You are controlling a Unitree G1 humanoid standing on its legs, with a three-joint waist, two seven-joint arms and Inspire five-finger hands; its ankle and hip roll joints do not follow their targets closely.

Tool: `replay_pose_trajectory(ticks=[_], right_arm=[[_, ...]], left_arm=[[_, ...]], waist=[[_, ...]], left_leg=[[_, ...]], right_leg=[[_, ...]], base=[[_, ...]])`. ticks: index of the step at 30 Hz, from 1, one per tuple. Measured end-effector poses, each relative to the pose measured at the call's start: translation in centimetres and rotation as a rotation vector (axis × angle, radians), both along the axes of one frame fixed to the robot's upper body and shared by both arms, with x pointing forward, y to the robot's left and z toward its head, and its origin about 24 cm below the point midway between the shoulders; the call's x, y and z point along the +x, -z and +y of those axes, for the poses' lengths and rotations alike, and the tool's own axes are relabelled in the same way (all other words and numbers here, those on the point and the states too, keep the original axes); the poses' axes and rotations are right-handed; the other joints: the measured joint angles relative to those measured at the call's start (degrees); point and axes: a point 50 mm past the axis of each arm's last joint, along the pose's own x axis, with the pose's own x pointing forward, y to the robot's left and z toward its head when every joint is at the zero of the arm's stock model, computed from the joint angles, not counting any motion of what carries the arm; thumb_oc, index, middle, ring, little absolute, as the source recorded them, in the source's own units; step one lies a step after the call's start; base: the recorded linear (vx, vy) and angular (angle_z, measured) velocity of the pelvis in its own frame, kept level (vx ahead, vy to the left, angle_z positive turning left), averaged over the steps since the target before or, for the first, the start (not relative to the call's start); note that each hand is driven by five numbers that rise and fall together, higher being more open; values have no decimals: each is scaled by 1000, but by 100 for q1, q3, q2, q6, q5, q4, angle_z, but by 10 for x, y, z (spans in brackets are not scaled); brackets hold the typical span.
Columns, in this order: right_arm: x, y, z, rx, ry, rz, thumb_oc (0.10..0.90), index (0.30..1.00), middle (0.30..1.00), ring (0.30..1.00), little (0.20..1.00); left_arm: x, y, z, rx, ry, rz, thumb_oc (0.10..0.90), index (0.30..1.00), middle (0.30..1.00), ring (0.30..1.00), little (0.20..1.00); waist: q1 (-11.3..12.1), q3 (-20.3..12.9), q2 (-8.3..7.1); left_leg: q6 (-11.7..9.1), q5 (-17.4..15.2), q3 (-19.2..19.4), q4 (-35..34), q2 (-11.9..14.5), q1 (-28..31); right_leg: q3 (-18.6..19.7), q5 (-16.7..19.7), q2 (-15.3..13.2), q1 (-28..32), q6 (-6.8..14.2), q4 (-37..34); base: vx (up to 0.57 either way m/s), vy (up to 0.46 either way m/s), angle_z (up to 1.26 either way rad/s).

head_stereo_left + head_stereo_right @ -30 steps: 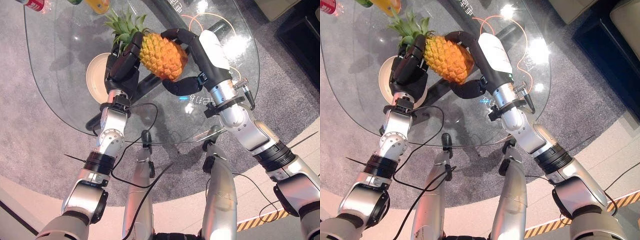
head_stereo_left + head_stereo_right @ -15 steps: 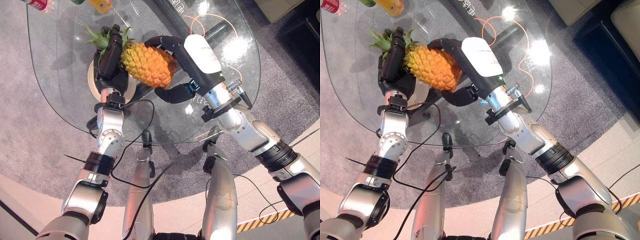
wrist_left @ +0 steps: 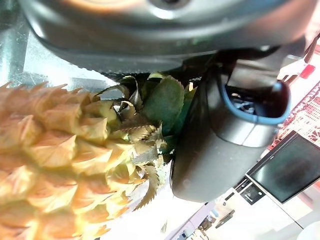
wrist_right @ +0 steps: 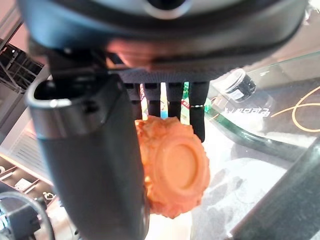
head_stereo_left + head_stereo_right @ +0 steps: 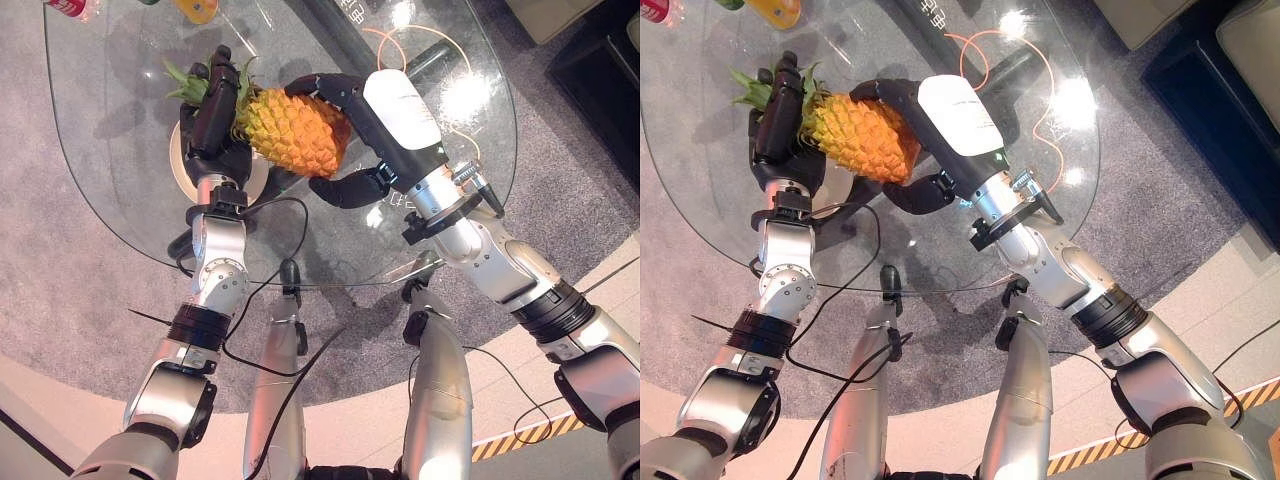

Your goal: Pick up the fruit to the plate

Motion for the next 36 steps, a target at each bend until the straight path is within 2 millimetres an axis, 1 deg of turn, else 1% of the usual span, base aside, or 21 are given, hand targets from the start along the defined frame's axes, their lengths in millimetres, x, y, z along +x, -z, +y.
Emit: replay_pose_trajectory(ticks=[1,2,7,14,24,30,36], right_arm=[[0,0,0,-1,1,-1,380,540,540,540,480],[0,0,0,-3,1,-4,800,900,900,900,900],[0,0,0,-2,4,-3,800,900,900,900,900],[0,1,-1,-1,6,-1,800,900,900,900,900],[0,1,0,2,3,0,800,900,900,900,900],[0,1,0,5,4,-1,800,900,900,900,900],[0,-6,-4,49,17,-30,800,900,900,900,900]], left_arm=[[0,0,0,2,-4,0,100,300,300,300,200],[0,0,0,2,-7,-1,100,300,300,300,200],[-1,-2,-1,-12,-12,-13,100,300,300,300,200],[-7,-13,-1,-1,-37,-73,100,300,300,300,200],[-8,-14,-1,12,-63,-80,100,300,300,300,200],[-11,-17,4,58,-166,-61,100,300,300,300,200],[-13,-18,10,29,-257,-41,100,300,300,300,200]], waist=[[0,0,0],[-1,0,0],[0,0,0],[-3,0,0],[-2,0,0],[-4,0,0],[7,0,0]], left_leg=[[0,0,0,0,-1,0],[0,0,0,0,-1,0],[0,1,0,-1,0,0],[0,1,0,-2,0,0],[0,4,0,-2,-1,0],[0,9,-1,-2,0,0],[-2,15,-5,-2,-1,0]], right_leg=[[0,0,0,0,0,0],[0,0,0,0,0,0],[0,0,0,-1,0,0],[1,0,0,-3,0,0],[1,0,-1,-3,0,2],[1,0,0,-3,0,5],[1,0,-2,-3,0,11]], base=[[0,0,0],[0,0,0],[0,0,0],[0,0,0],[0,0,0],[0,0,0],[0,0,0]])
